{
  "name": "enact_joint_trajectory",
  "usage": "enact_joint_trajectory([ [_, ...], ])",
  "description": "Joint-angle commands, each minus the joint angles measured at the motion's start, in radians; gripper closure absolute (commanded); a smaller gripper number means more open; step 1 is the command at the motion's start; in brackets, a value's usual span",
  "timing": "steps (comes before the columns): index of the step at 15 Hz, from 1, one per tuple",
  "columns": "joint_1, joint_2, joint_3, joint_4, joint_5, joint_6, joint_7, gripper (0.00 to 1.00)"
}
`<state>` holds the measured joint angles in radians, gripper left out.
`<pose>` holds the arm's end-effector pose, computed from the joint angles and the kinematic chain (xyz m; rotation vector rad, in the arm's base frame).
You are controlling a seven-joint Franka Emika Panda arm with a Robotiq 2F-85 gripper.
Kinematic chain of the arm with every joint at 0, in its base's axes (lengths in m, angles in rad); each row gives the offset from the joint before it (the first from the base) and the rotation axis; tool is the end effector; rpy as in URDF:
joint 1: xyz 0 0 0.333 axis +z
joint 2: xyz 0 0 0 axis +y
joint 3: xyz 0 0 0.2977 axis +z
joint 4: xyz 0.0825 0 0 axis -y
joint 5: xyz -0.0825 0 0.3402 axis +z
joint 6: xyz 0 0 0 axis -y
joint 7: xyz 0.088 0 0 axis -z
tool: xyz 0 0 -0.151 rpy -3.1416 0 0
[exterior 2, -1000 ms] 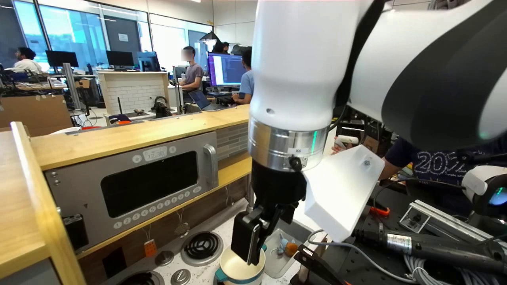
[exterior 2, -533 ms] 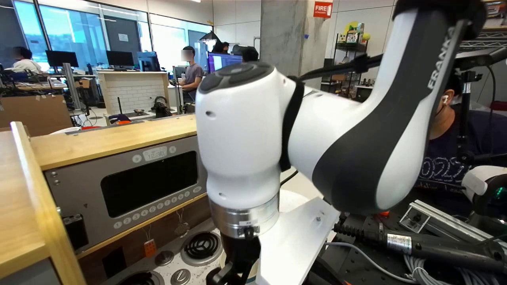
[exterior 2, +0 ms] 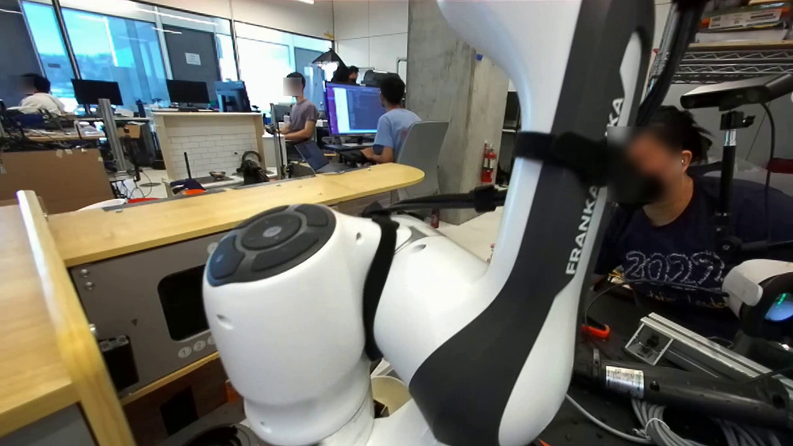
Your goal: Move the toy from the orange bowl to the sink
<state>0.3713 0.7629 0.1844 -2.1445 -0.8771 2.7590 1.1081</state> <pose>0.3941 0.2855 0.0240 2.9639 0.3560 0.0802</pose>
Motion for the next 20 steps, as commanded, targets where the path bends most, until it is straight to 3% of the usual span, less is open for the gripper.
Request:
enact_joint_trajectory([
  [1, 0.105, 0.092, -0.061, 0.117, 0.055, -0.021, -0.093, 0.0],
  [6, 0.171, 0.173, -0.115, 0.221, 0.125, -0.023, -0.215, 0.0],
  [20, 0.235, 0.307, -0.219, 0.37, 0.406, -0.006, -0.544, 0.0],
])
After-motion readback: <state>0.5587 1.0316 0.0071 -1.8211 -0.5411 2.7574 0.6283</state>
